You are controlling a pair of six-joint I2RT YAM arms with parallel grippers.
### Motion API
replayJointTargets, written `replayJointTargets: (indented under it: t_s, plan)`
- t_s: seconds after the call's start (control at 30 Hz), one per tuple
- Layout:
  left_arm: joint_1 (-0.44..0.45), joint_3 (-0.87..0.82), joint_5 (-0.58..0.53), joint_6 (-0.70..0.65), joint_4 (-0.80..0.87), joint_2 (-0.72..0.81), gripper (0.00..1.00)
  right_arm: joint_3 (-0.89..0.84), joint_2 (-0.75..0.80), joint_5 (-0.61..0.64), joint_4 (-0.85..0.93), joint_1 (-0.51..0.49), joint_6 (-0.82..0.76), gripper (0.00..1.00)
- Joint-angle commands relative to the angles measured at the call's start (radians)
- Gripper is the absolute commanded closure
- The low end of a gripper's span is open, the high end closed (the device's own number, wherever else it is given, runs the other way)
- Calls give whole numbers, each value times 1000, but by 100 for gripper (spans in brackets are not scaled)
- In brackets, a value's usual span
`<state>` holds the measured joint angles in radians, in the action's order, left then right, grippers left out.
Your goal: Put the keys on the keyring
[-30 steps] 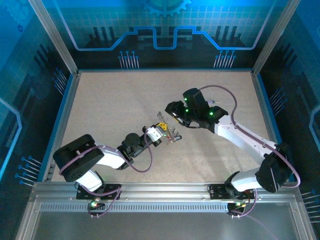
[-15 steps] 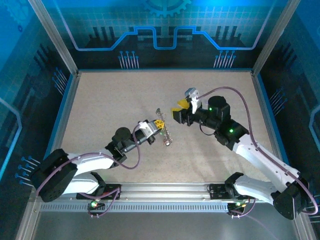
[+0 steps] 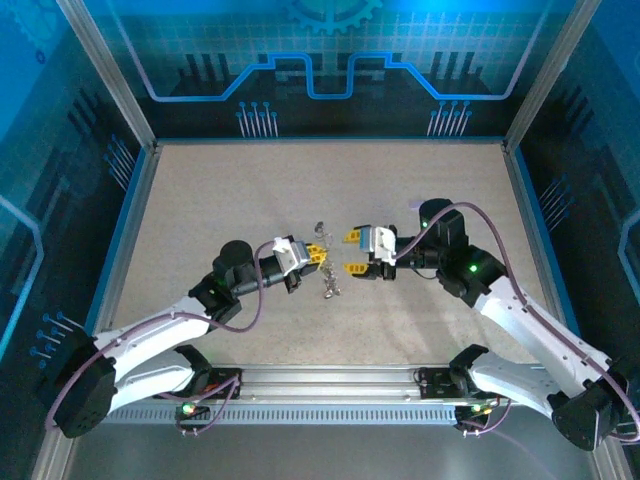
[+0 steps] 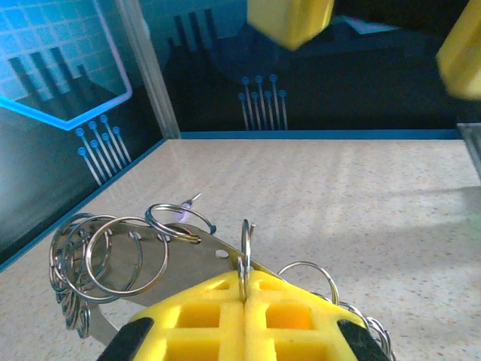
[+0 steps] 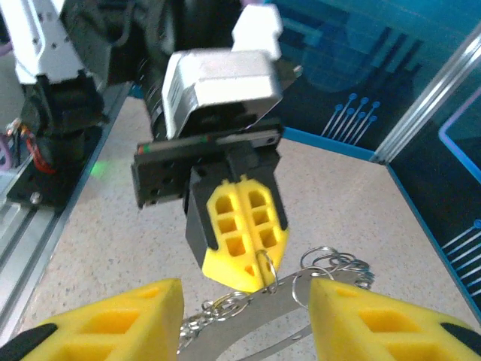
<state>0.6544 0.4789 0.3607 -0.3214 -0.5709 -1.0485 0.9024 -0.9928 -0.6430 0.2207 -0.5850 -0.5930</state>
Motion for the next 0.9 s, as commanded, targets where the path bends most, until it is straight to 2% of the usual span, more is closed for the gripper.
replayJointTargets:
  t_s: [0.0,0.1,0.2,0.37,0.47,0.73,0.87]
  plan:
    - [-9,60,95,-30,71,31,100,6,-7,-27,35,-11,-101,52]
    - [-9,69,121,-28,89,40,100,31,-40,63,100,-40,-201,54]
    - [-9,73,142,-27,91,35,100,81,-87,134,170,-94,-288,61]
    - [-9,81,160,-19,88,25,100,69,-111,164,77,-105,-253,63]
    - [-9,77,168,-41,89,25,100,75,-111,196,88,-102,-266,64]
    - [-9,81,188,-43,68,12,100,87,-116,125,132,-87,-266,64]
    - [-9,86,190,-33,54,6,100,92,-122,113,152,-98,-274,73]
